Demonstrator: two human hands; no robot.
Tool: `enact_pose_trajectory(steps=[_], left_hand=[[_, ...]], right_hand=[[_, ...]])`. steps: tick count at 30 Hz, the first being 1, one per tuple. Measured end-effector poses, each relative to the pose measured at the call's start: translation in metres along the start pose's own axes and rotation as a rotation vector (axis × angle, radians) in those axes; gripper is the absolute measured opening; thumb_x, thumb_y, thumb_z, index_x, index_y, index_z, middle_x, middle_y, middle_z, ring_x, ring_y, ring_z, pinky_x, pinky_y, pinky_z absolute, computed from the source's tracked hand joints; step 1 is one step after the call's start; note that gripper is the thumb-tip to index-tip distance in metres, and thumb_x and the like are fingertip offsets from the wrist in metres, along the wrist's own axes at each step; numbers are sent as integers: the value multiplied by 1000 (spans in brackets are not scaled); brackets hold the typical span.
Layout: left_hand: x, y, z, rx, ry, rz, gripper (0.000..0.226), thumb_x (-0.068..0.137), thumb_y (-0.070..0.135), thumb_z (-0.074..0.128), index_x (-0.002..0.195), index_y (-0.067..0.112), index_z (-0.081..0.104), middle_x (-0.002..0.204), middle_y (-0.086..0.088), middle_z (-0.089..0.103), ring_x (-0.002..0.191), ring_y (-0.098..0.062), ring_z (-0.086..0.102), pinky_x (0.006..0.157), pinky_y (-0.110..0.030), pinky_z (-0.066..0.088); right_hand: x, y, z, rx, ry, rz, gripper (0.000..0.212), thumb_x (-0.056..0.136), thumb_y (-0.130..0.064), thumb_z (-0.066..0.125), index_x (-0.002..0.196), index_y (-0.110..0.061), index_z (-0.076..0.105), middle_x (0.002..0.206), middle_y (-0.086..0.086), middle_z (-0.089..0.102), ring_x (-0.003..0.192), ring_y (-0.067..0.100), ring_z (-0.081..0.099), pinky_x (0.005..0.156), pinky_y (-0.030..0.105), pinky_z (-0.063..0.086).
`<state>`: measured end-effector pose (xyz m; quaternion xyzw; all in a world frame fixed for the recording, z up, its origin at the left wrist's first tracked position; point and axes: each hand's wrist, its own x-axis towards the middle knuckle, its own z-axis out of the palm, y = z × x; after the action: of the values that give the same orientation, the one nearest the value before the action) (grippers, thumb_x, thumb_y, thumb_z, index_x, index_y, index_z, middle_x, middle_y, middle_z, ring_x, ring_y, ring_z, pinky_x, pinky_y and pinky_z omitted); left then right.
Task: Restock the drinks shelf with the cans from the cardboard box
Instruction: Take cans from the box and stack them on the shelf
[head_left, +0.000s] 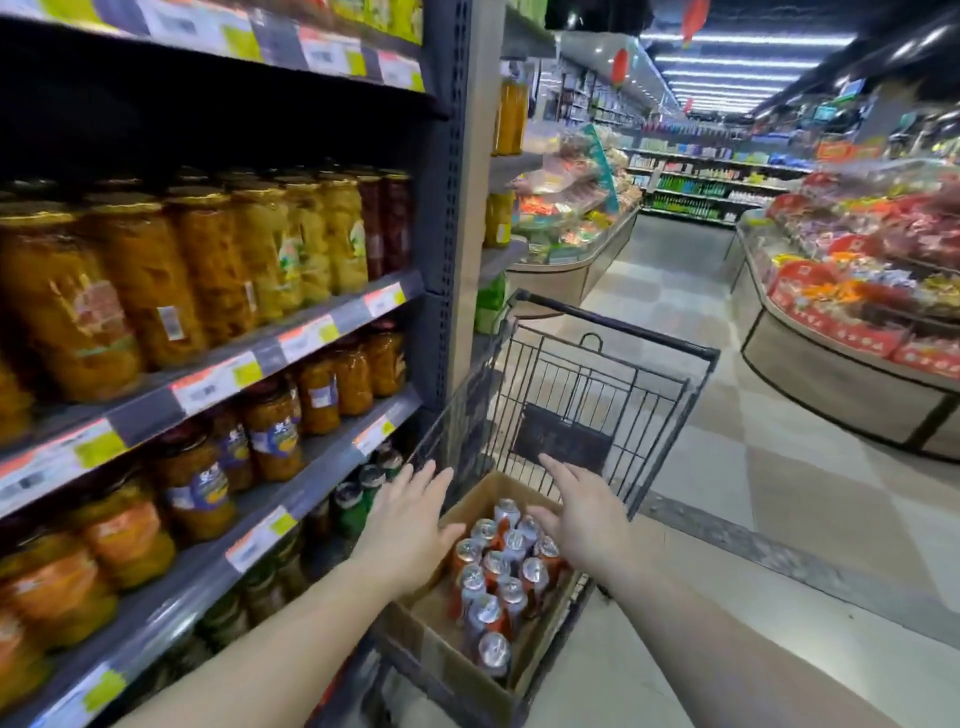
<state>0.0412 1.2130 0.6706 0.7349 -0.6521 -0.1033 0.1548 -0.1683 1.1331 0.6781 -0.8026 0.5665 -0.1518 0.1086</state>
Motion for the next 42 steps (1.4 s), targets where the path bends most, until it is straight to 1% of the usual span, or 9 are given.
enact_pose_trajectory(steps=[4,11,17,22,25,29,32,36,42], left_hand=[[44,0,51,-12,-45,-45,74,96,53,47,155,27,13,164,3,12,150,-20,6,122,-38,8],[85,-27,136,-78,-177,-114,73,94,51,52,154,33,16,162,8,18,149,-16,9,120,-34,7],[114,-69,207,-102,-323,-169,68,92,43,59,150,41,23,152,9,29,141,-14,21,116,-33,20],[131,-95,267,-129,-456,-177,74,90,33,64,149,46,21,153,8,26,142,-17,20,117,-36,23],[139,-101,294,-142,-498,-189,79,87,29,68,147,49,20,151,10,28,141,-17,23,115,-40,29],[149,-108,319,-139,-541,-185,85,83,27,72,148,45,20,146,9,30,137,-16,26,112,-38,32],[154,-110,333,-127,-557,-161,87,82,27,71,148,45,18,145,7,30,137,-18,25,112,-36,30],[157,-115,349,-118,-560,-160,87,81,25,69,148,47,17,142,9,31,133,-17,28,108,-31,33],[157,-122,362,-104,-478,-153,80,77,33,73,142,47,29,126,11,37,120,-14,34,100,-29,38]], right_hand=[[48,44,32,13,-85,-60,64,91,-51,58,147,-38,30,142,-3,51,128,20,47,107,39,39],[90,92,117,28,-300,-67,70,95,-42,58,154,-32,22,147,1,45,132,23,42,109,36,38],[106,121,205,-24,-490,-1,72,93,-43,58,154,-31,21,149,8,38,136,28,37,107,36,39],[119,140,262,-148,-589,-27,80,77,-47,71,146,-35,33,138,0,46,126,26,43,104,35,40],[124,145,285,-256,-613,-41,78,70,-56,72,139,-37,41,143,1,40,134,27,33,113,39,28],[122,154,305,-362,-662,-16,92,65,-59,72,144,-37,31,155,6,21,147,35,1,118,52,-1],[118,158,316,-457,-715,-37,97,67,-60,72,148,-32,26,160,10,11,148,38,-10,115,55,-12],[116,158,329,-473,-676,-93,79,72,-55,73,140,-29,42,161,11,8,146,40,-18,107,56,-26],[119,157,336,-520,-664,-91,76,70,-58,74,136,-33,46,163,12,4,145,40,-23,93,55,-42]])
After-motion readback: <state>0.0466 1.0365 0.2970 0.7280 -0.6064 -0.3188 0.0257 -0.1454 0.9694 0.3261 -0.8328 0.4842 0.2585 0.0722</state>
